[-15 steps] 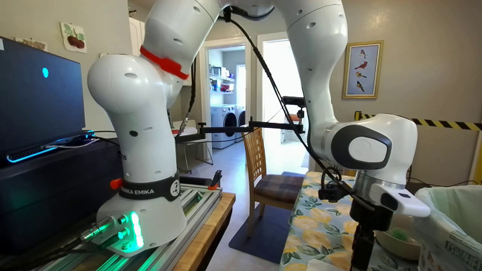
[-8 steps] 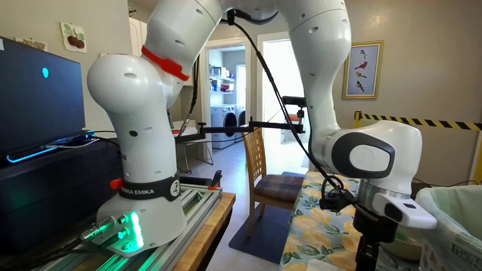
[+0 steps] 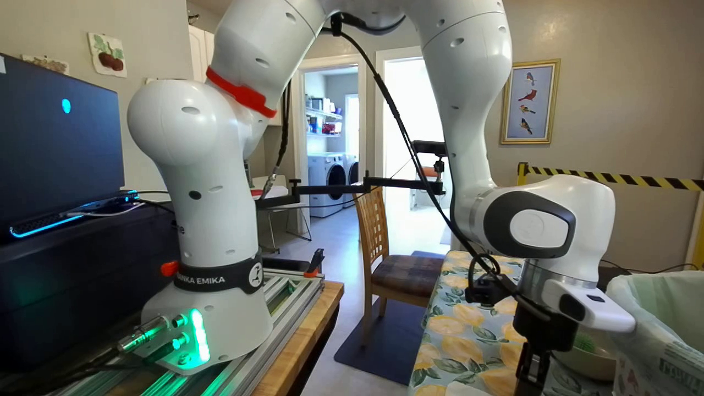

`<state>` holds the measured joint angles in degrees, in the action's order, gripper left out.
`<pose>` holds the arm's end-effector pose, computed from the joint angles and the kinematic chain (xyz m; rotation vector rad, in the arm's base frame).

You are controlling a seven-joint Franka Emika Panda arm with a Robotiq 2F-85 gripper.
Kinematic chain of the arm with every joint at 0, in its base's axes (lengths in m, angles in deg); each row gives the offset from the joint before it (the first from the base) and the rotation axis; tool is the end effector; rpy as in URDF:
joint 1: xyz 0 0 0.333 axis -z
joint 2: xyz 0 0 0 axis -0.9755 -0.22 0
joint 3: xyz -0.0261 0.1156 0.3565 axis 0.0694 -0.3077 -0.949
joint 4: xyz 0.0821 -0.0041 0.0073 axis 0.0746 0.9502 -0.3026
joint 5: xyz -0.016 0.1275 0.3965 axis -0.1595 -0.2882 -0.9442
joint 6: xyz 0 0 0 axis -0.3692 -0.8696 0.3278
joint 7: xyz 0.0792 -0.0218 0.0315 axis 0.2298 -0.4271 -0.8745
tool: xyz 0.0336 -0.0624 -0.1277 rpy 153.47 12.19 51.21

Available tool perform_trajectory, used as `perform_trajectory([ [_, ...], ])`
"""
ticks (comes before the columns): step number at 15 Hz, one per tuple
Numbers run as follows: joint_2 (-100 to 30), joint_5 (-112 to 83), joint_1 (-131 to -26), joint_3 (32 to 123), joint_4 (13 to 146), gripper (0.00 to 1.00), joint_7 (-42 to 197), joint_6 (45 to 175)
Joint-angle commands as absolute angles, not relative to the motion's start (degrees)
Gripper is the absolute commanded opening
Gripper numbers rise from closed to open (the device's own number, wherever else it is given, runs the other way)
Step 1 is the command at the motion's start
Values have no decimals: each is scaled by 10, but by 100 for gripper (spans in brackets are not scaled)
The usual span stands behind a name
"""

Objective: Put the white napkin in the red lid then tilt the lid over the bin to the throw the napkin in.

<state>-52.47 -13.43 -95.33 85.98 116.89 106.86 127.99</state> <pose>0.5275 0.0409 0.0737 2.8693 -0.5725 -0.2017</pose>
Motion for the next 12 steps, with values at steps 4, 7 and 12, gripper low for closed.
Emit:
perform_trajectory([
  [4,-411,-115,-953,855,1240,0,1083,1224],
  [7,-362,-92,-945,859,1265,0,1102,1188],
  [12,-276,-37,-911,854,1305,0,1136,1119],
])
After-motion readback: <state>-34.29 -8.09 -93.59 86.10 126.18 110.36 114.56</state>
